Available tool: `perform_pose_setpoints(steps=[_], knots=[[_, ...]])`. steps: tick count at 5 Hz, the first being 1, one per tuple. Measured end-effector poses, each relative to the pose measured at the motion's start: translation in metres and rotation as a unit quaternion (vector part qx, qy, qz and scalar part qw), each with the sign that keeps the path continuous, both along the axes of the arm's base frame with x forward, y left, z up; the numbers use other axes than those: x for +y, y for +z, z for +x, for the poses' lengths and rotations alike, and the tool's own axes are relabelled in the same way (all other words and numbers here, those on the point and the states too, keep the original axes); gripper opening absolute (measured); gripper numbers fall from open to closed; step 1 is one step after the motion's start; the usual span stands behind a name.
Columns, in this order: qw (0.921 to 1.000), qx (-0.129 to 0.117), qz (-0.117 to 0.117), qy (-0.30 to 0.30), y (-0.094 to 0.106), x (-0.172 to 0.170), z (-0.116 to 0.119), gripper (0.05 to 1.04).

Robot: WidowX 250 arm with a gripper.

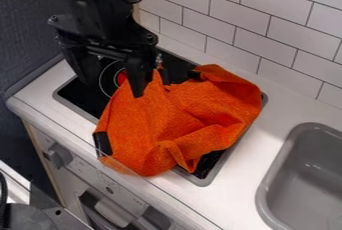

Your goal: Move the cloth to the left of the burner

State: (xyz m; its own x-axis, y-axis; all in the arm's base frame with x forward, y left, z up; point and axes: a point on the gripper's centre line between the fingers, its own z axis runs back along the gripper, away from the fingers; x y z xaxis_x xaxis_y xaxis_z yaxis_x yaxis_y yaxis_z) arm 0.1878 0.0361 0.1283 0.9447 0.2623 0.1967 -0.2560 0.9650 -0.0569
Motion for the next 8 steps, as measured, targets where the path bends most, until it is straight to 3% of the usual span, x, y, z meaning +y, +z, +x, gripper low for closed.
perform_pose_setpoints(steps=[1, 2, 3, 4, 5, 6, 7, 8], knots=[[0.9999, 0.009, -0.002, 0.005, -0.005, -0.001, -0.002, 1.0], [0.9972, 0.036, 0.014, 0.064, -0.024, -0.005, 0.031, 1.0], [0.9958, 0.03, -0.019, 0.084, -0.037, -0.013, 0.064, 1.0], [0.9827, 0.049, -0.025, 0.176, -0.05, -0.013, 0.107, 1.0], [0.9714, 0.059, -0.033, 0.228, -0.064, -0.012, 0.143, 1.0], [0.9519, 0.074, -0.019, 0.297, -0.082, -0.004, 0.166, 1.0], [0.9383, 0.1, 0.006, 0.331, -0.097, 0.003, 0.164, 1.0], [0.9257, 0.096, 0.025, 0.365, -0.097, 0.015, 0.161, 1.0]])
